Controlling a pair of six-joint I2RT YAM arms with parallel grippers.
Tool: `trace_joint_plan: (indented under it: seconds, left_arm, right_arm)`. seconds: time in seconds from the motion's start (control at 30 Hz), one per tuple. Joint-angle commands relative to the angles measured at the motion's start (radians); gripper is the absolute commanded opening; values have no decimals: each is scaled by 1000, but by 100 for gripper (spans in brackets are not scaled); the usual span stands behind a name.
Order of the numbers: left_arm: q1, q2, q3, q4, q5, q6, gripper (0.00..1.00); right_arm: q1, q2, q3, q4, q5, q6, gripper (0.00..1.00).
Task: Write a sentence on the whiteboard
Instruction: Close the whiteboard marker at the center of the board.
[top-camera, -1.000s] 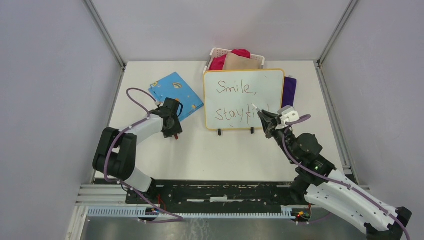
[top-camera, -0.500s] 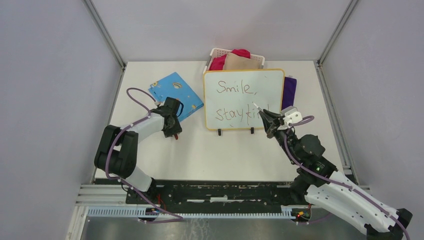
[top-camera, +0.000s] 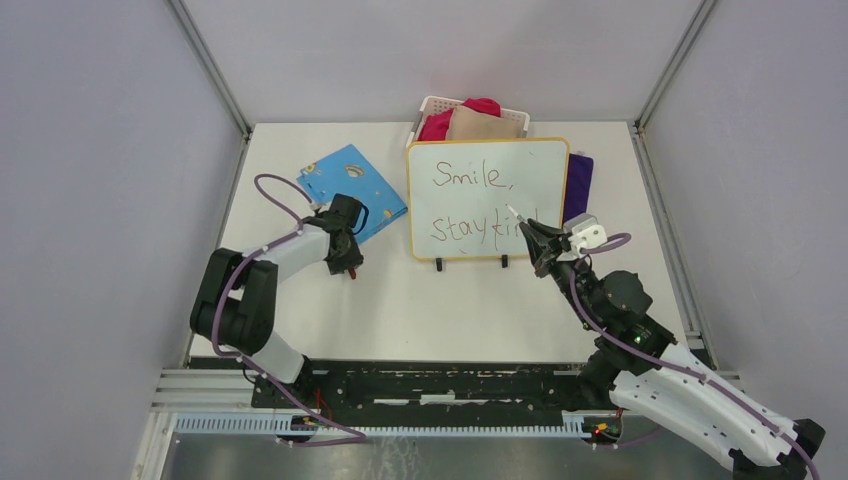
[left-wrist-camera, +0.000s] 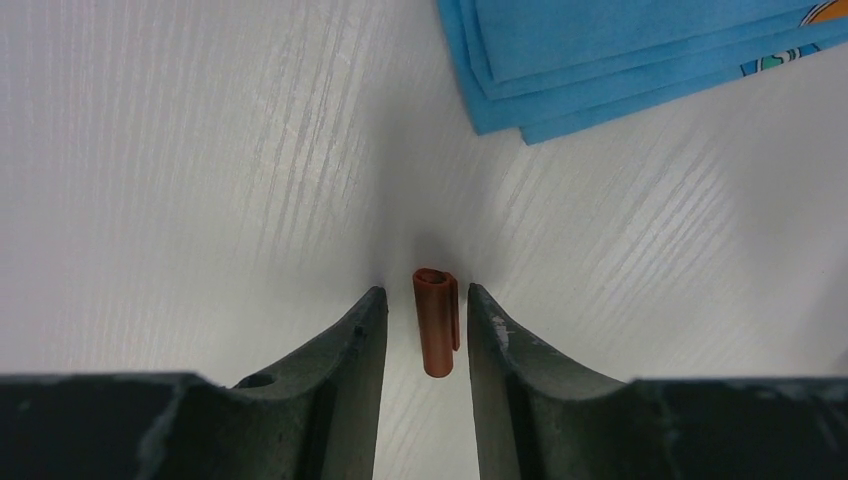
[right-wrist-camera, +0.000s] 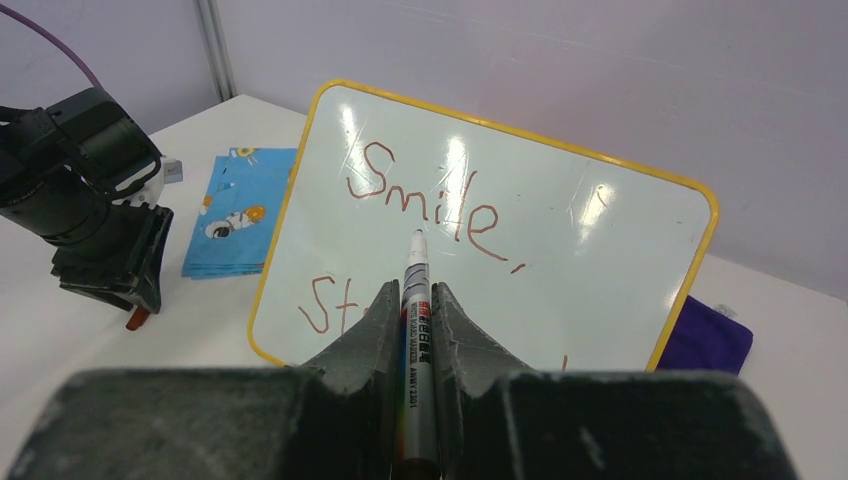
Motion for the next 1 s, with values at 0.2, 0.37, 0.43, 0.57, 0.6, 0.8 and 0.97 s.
trace_joint_plan:
  seconds: [0.2, 0.37, 0.43, 0.57, 0.6, 0.8, 0.97]
  left_arm:
    - [-42, 53, 39, -63, -79, -1, 42]
    - [-62, 58, 34, -64, -80, -9, 40]
    - [-62, 60, 29, -63, -72, -11, 39]
    - [-62, 57, 15, -57, -67, -16, 37]
    - [-62, 55, 13, -56, -66, -17, 36]
    - [-62, 52, 2, -48, -52, -16, 30]
    - [-62, 45, -7, -40, -43, -17, 25]
  right_arm:
    - [1, -19, 0, 24, 19, -6, 0]
    - [2, -28, -11, 23, 26, -6, 0]
    - [2, -30, -13, 21, 27, -6, 0]
    - [2, -29, -6, 17, 29, -11, 0]
    - [1, -27, -4, 17, 30, -11, 0]
    - [1, -17, 4, 14, 24, -4, 0]
    - [2, -14, 7, 12, 20, 0, 0]
